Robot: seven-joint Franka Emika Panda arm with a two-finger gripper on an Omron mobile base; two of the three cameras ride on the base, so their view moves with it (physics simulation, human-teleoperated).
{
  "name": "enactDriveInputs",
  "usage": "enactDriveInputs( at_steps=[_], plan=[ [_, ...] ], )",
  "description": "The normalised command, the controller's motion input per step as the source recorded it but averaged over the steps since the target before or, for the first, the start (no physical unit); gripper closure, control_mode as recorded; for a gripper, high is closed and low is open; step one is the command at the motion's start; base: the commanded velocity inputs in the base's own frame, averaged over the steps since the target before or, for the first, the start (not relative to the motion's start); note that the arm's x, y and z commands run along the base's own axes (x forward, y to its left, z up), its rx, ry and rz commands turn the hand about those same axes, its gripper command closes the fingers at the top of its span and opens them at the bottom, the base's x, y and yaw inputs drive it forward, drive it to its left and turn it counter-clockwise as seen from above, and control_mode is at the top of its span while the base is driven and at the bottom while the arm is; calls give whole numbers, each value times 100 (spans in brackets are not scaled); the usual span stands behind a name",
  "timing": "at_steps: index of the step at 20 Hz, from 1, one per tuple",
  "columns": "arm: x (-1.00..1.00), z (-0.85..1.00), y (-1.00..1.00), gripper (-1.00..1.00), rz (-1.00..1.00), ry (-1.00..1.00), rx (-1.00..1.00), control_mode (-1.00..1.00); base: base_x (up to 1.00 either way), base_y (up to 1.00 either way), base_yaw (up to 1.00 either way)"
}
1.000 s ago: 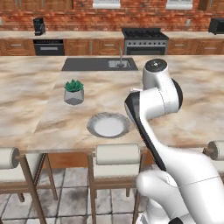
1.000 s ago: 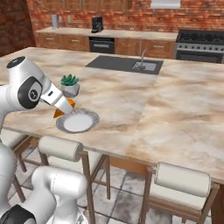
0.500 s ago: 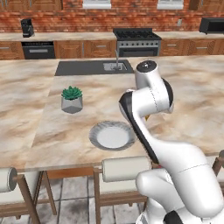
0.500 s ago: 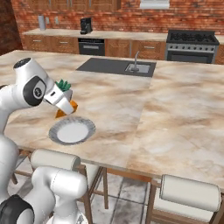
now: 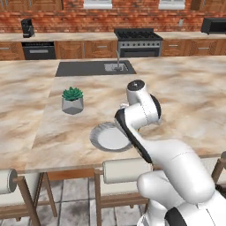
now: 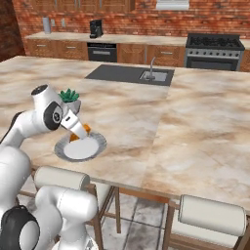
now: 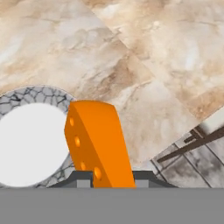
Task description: Take the cheese, fish, and lemon from the fridge and place them on the plate on the dining counter to create an appetizer plate.
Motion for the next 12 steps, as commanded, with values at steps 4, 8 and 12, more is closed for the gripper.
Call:
enactDriveInputs(
  at_steps=[4, 8, 12],
  plan=[
    [77, -49, 38, 100, 0, 6, 0, -100, 0, 0, 0],
    [79, -29, 41, 100, 0, 8, 0, -100, 0, 0, 0],
    [69, -18, 52, 100, 0, 7, 0, -100, 0, 0, 0]
  ],
)
